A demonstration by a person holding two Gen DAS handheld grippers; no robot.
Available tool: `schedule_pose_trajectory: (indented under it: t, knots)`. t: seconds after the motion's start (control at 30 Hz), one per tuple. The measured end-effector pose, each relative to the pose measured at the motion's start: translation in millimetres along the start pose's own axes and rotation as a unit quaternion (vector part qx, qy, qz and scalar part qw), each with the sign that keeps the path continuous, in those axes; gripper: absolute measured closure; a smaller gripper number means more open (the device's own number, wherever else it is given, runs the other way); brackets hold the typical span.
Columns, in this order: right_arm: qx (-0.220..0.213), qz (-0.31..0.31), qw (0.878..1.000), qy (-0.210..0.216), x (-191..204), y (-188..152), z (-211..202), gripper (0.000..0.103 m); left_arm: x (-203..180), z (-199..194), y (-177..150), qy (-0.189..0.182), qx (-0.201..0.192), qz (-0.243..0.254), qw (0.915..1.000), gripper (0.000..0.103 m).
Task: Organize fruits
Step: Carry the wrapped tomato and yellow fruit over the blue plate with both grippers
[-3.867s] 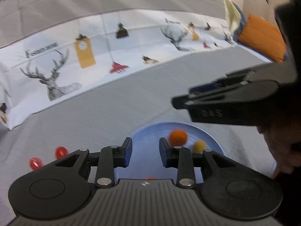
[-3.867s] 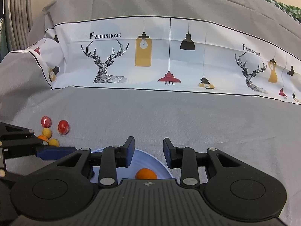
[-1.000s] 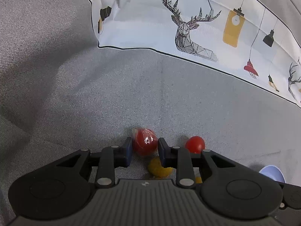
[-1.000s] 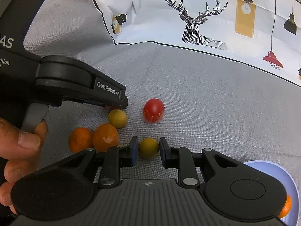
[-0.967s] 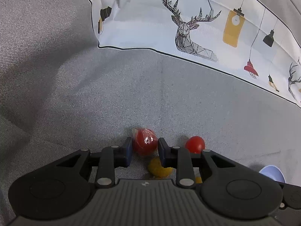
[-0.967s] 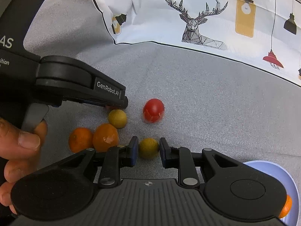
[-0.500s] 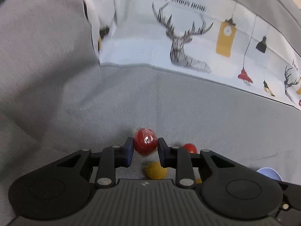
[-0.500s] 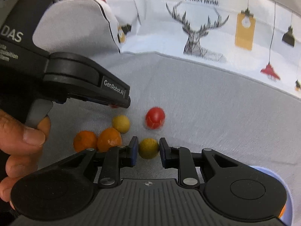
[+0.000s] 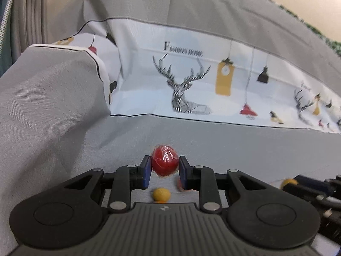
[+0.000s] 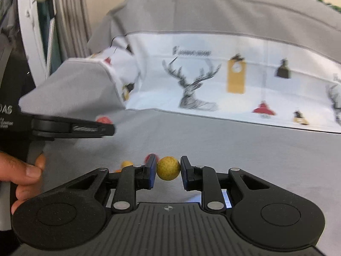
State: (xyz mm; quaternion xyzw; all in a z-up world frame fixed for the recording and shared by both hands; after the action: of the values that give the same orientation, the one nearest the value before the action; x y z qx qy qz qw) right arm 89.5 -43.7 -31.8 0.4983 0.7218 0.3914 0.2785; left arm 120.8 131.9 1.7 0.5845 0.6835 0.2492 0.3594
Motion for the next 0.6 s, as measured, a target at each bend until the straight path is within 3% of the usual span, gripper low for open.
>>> schedule_pose_trajectory:
  t: [0.27, 0.37, 0.6]
  knots:
    - [-0.022, 0.054, 0.997, -0.057, -62, -28, -42, 0.078, -44, -34, -15, -0.088, -0.014, -0.018, 0.9959, 0.073]
    - [-0.010, 0.110, 0.990, -0.086, -100, -30, -41, 0.078, -56, -32, -20, -0.092, -0.012, 0.002, 0.9957, 0.073]
    - [0.012, 0.153, 0.980, -0.126, -149, -45, -31, 0.078, -70, 0, -30, -0.067, 0.014, 0.075, 0.9949, 0.073]
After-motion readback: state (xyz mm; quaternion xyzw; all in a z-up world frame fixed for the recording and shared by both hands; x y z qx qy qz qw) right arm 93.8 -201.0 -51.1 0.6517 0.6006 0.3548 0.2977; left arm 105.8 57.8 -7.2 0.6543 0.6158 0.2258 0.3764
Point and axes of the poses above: each gripper's, at about its wrist camera, not at the fingertips, and z roughly the way its jaws point, x to its left, y to its top, the point moved 6 cm from there along z, roughly the way its jaws point, and after that the axes turned 8 degrees about -y, right-handed, at the moved point
